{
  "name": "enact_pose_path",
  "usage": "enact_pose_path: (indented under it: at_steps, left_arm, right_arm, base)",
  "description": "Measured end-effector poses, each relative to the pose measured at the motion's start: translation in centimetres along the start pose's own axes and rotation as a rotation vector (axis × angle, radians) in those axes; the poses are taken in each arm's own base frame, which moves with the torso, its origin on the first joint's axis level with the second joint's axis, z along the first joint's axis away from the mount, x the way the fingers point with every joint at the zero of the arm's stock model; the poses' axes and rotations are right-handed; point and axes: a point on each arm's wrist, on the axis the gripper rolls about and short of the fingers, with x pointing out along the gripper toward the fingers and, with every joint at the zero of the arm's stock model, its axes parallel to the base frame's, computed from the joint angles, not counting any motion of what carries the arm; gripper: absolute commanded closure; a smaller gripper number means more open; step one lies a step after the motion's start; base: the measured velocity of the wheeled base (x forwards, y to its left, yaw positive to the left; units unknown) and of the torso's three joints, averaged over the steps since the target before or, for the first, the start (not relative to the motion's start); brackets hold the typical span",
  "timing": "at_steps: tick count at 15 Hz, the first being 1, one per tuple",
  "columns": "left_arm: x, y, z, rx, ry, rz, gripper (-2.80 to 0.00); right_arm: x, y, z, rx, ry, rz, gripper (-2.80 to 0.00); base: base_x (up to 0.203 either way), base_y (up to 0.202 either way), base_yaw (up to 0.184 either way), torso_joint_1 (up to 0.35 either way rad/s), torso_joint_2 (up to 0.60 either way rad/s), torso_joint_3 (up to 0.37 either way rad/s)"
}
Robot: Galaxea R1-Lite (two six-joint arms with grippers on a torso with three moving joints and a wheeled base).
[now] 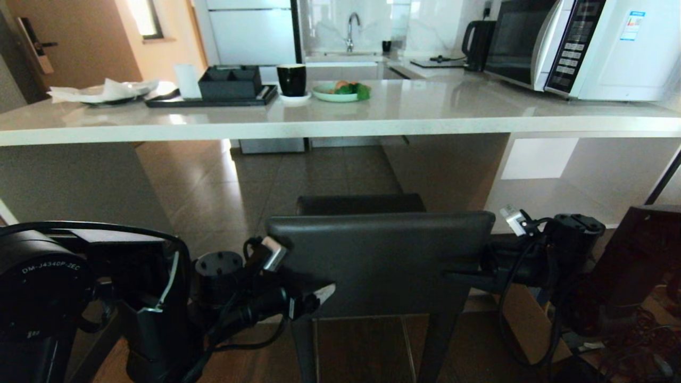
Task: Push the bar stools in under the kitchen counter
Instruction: Push the gray chair back under the dining table
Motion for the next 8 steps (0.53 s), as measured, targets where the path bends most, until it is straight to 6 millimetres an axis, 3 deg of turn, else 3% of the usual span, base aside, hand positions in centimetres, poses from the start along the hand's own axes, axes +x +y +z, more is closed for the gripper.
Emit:
enact_pose_path:
  at_steps: [8]
  left_arm:
    - [0.2,1.2,0.5,0.008,-0.030,0.029,-2.80]
  right_arm:
    - [-0.1,0.2,0.1,-0.002,0.000,-0.007,-2.80]
  base:
    - [0.000,0.000,0.000,0.000,0.00,0.000]
